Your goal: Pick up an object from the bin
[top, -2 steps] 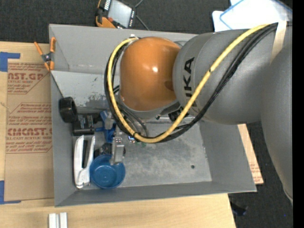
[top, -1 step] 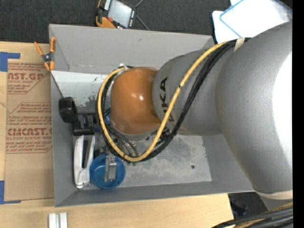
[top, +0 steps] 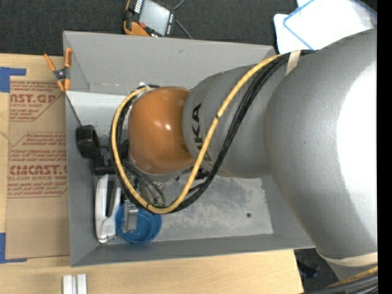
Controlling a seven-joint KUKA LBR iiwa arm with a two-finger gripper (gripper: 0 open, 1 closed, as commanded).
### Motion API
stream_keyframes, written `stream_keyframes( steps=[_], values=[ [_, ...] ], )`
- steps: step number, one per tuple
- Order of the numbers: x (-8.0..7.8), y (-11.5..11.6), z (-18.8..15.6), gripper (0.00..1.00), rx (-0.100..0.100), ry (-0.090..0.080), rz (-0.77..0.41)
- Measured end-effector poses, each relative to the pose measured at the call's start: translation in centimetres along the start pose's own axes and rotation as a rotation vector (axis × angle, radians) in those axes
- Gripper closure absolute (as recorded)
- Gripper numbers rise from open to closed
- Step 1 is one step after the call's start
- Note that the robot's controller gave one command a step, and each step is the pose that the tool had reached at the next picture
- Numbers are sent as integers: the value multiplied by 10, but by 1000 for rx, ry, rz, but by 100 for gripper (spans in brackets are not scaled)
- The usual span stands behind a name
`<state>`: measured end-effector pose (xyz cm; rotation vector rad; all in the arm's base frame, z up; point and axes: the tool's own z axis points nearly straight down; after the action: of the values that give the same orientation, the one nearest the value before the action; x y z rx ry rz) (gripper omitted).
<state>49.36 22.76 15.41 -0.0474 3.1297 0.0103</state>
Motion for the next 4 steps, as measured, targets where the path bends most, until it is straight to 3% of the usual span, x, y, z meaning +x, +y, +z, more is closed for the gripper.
stream_keyframes(
  steps=[1,2,3,4],
  values=[
    [6,-30,75,0,1,-4,-238],
    [-5,-9,76,100,2,-7,-204],
    [-5,-9,76,100,2,-7,-204],
    [-4,-8,81,100,4,-14,-440]
  ],
)
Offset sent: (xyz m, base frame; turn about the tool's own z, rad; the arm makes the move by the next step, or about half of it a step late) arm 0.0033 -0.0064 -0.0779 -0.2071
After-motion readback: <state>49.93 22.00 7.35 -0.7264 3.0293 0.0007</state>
